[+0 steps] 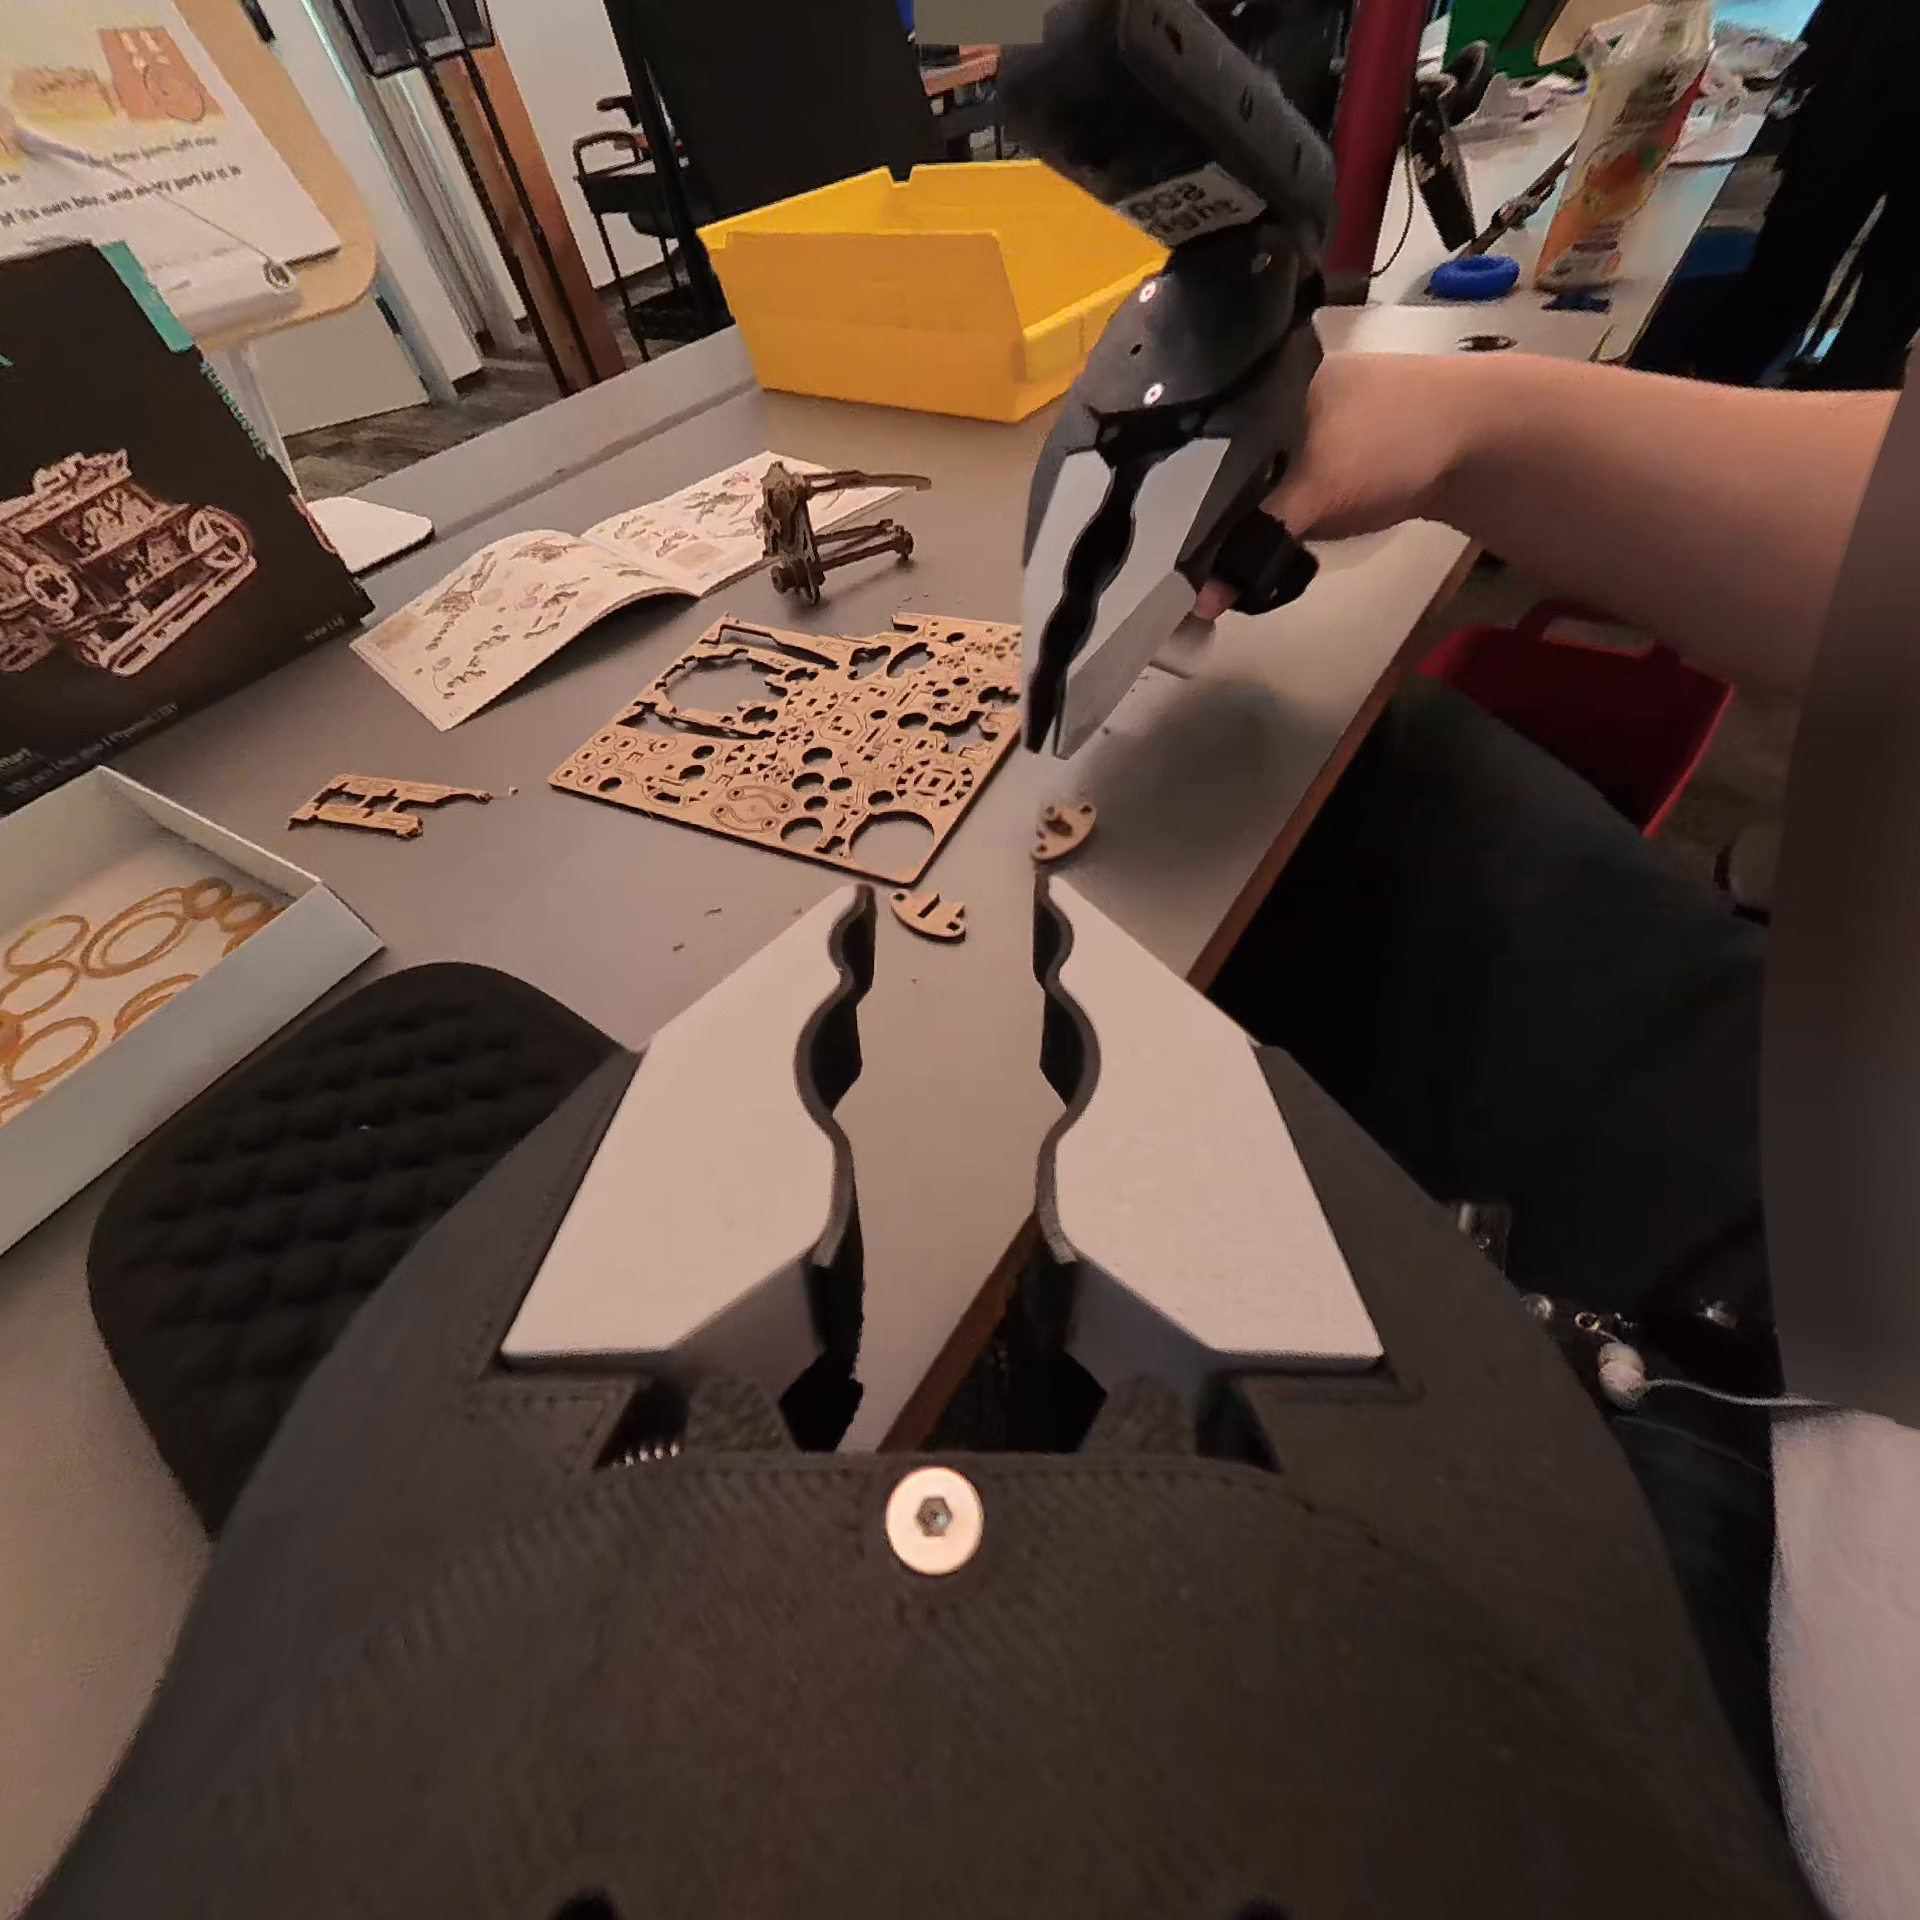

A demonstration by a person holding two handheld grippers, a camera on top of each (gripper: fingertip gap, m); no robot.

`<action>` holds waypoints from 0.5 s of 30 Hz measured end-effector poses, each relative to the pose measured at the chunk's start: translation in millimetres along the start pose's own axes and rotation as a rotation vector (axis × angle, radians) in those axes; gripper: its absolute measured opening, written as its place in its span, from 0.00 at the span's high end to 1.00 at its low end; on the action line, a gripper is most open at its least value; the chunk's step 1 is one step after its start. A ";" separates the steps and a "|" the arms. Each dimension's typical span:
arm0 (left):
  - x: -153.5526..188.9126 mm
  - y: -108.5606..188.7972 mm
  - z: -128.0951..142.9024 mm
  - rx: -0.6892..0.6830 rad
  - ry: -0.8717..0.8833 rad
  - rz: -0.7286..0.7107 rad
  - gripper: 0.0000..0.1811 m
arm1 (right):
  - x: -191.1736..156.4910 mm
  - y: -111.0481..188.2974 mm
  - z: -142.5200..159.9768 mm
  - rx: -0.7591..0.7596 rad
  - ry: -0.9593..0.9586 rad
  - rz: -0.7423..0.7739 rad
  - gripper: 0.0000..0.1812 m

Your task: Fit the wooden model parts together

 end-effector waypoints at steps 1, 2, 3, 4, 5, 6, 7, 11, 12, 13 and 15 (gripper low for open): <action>0.4 2.1 0.6 -0.013 0.005 -0.005 0.83 | 0.5 0.6 2.1 -0.007 -0.010 0.004 0.95; 0.8 4.4 1.1 -0.020 0.012 -0.010 0.83 | 1.6 1.4 3.4 -0.010 -0.016 0.012 0.95; 1.3 6.7 1.3 -0.021 0.019 -0.012 0.83 | 4.1 2.5 4.2 -0.009 -0.014 0.033 0.94; 1.8 9.3 1.4 -0.020 0.023 -0.013 0.83 | 7.5 4.6 4.2 -0.005 -0.010 0.059 0.93; 1.7 12.1 1.4 -0.020 0.023 -0.018 0.83 | 10.8 7.9 3.5 0.003 -0.007 0.087 0.91; 0.6 15.3 2.0 -0.021 0.023 -0.028 0.83 | 13.1 13.0 1.8 0.017 -0.002 0.111 0.90; -0.8 18.6 3.1 -0.023 0.023 -0.039 0.82 | 14.6 20.0 -0.9 0.044 0.003 0.135 0.89; -7.6 28.8 12.8 -0.016 0.039 -0.062 0.83 | 15.1 56.0 -5.6 0.208 0.020 0.247 0.87; -9.5 30.0 15.7 -0.009 0.044 -0.065 0.83 | 14.4 64.2 -3.0 0.238 0.047 0.295 0.86; -11.5 30.6 18.7 -0.003 0.049 -0.068 0.83 | 12.7 71.3 0.4 0.263 0.083 0.343 0.85; -16.9 30.2 23.2 0.010 0.059 -0.082 0.82 | 7.4 84.1 7.4 0.316 0.161 0.435 0.85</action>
Point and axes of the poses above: each gripper's, where its closed fingertips meet, y back along the fingers, z out of its underside, x = y × z across the jaws, the point moved 5 cm from there along y, back along the fingers, and after that the axes turned 10 degrees about -y, right-handed, at the moved point
